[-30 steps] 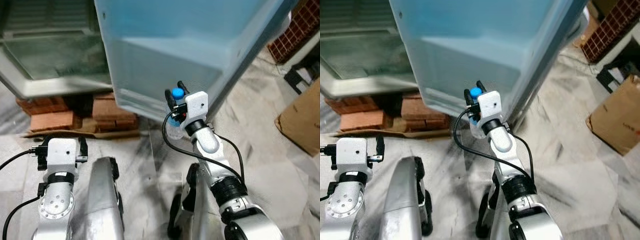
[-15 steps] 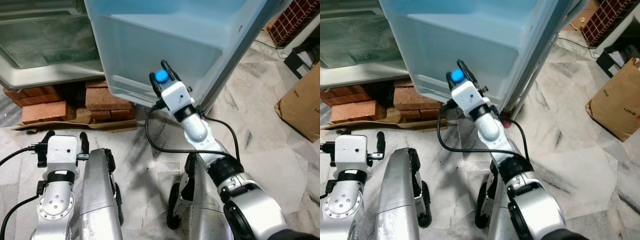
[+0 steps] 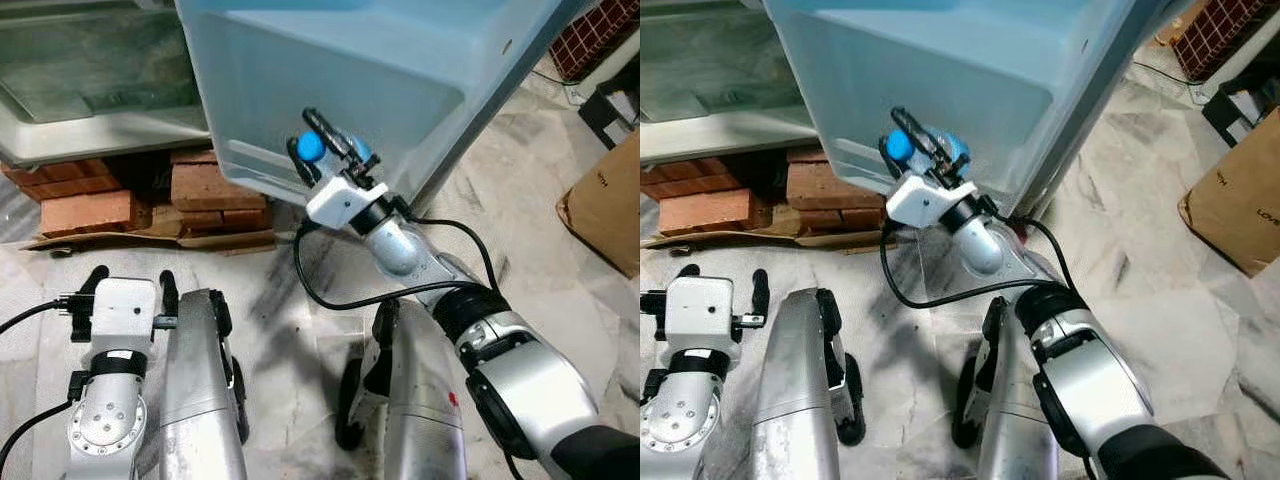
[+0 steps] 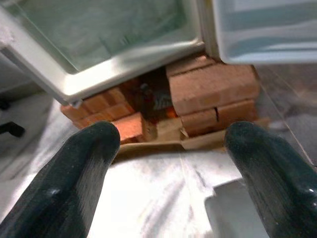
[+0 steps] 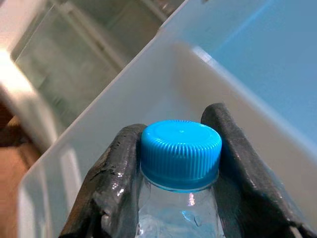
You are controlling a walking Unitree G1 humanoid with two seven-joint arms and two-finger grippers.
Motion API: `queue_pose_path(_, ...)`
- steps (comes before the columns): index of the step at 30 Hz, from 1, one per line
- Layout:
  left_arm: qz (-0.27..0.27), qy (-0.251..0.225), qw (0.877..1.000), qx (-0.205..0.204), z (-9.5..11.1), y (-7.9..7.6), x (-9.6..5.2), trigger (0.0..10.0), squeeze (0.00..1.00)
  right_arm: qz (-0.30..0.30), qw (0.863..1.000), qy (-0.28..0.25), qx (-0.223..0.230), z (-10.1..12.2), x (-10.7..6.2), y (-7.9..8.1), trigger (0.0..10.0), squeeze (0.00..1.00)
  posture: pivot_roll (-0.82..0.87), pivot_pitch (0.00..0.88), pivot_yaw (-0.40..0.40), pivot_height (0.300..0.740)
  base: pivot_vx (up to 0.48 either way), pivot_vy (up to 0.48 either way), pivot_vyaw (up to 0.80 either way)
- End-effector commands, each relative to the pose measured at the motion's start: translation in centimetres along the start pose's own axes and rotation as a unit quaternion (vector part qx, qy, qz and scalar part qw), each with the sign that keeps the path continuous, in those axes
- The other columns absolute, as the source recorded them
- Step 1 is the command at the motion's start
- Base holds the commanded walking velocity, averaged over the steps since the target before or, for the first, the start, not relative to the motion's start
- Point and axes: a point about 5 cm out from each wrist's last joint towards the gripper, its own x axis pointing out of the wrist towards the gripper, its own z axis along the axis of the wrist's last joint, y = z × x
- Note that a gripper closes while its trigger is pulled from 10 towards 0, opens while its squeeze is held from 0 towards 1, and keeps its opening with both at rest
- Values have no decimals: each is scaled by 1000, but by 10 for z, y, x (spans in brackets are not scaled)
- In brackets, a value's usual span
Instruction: Restocking fridge
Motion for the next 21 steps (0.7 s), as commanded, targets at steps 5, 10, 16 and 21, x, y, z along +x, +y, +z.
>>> queue_pose_path(5, 0, 0, 1000, 8, 6, 7, -3, 10000, 0, 20, 999, 20, -21, -9, -9, 12, 10000, 0, 301, 409, -74, 509, 0, 0, 0)
queue_pose_path(10, -1, 7, 1000, 15, 6, 12, -9, 10000, 0, 36, 998, 37, -29, -14, -14, 21, 10000, 0, 311, 441, -64, 509, 0, 0, 0)
queue_pose_path(16, -8, 16, 1000, 17, 6, 11, -15, 10000, 0, -4, 992, 122, 15, -30, -19, 15, 10000, 0, 313, 464, -59, 509, 0, 0, 0)
queue_pose_path(21, -10, 21, 1000, 16, 7, 13, -15, 10000, 0, -59, 970, 225, 76, -54, -34, 0, 10000, 0, 307, 474, -51, 509, 0, 0, 0)
